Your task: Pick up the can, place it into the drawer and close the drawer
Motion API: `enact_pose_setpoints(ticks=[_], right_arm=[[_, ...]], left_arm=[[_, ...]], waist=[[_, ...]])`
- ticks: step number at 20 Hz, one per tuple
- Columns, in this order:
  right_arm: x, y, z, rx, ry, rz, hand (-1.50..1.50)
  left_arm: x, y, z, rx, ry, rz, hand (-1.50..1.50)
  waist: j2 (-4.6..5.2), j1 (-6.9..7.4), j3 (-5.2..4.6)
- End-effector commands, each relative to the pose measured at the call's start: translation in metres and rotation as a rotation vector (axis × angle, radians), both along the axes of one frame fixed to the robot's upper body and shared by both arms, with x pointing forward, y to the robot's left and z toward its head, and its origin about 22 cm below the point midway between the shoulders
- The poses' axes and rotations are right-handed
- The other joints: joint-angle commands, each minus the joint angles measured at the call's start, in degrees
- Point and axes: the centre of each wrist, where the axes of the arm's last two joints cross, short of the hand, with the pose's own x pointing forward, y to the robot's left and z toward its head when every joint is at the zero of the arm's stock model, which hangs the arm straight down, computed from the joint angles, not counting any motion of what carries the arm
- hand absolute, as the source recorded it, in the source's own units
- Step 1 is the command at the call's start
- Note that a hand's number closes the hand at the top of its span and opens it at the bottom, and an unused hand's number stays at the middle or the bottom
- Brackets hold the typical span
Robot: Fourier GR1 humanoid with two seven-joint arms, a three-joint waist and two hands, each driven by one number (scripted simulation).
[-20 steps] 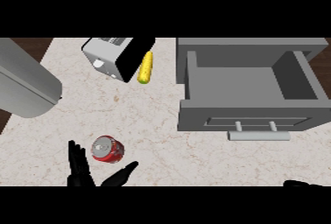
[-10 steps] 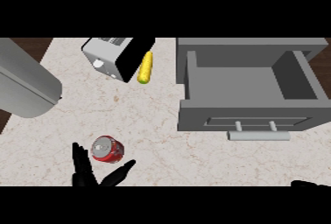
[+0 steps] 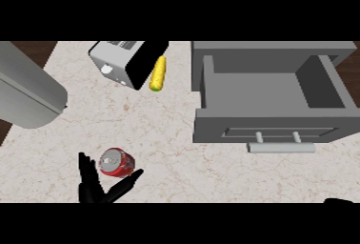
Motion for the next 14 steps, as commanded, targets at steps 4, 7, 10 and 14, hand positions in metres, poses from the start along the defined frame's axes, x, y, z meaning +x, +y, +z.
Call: enact_pose_setpoints(ticks=[4,7,10,14], right_arm=[[-0.002,0.01,-0.013,-0.019,-0.003,0.004,-1.5],[0.0,-0.013,0.001,-0.014,-0.016,-0.005,-1.5],[0.002,0.005,-0.002,-0.007,0.0,-0.015,-1.5],[-0.007,0.006,0.001,-0.021,-0.008,-0.012,-1.5]], left_arm=[[0.029,-0.002,-0.014,-0.003,-0.019,-0.038,-1.5],[0.021,0.021,-0.015,-0.028,-0.028,-0.127,-1.5],[0.043,-0.001,-0.021,-0.014,-0.019,-0.159,-1.5],[0.052,0.003,-0.014,-0.081,-0.075,-0.198,1.5]], waist=[[0.04,-0.14,-0.01],[0.03,-0.1,0.0],[0.07,-0.24,-0.02],[0.03,-0.22,-0.01]])
